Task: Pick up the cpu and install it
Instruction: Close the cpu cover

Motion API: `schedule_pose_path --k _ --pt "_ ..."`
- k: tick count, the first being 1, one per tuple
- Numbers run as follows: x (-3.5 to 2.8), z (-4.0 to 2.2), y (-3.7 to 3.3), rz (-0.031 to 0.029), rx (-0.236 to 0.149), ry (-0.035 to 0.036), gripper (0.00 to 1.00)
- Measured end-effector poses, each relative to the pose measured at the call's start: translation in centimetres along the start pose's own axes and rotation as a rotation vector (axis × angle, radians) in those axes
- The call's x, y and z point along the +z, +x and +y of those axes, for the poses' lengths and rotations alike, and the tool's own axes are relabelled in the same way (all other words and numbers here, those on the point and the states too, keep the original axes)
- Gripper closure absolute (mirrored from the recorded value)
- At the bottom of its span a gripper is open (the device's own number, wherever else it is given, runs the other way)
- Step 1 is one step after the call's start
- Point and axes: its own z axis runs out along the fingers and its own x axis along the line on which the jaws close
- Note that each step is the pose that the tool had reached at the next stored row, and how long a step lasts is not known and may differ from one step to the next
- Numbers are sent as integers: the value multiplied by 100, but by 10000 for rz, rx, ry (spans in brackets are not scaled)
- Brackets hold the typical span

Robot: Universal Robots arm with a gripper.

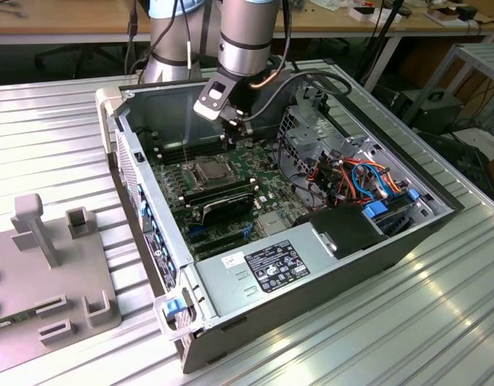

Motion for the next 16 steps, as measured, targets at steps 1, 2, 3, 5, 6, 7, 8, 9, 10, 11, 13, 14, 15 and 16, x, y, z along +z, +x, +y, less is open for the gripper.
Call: schedule_pose_path --k 1,2,3,5,6,7,8,9,10,11,13,14,15,16 --pt "-1 -15 4 1 1 -8 89" --pt "-1 -19 5 0 1 -9 89" --pt "-1 -19 5 1 1 -10 89" --pt "-1 -19 5 0 -1 -10 89" --pt "-1 -19 6 0 -1 -10 89" --pt "-1 -19 6 1 -2 -10 89" --pt "0 -25 6 -1 1 -10 89" --pt "10 -38 7 4 0 -12 89" --pt "18 -46 6 2 0 -11 89" --pt "27 -56 6 0 0 -10 89" --pt "53 -75 6 0 0 -9 89" --pt "64 -82 5 0 0 -10 89" --pt "70 -86 5 -1 0 -10 89" --pt "70 -89 5 -2 0 -9 89"
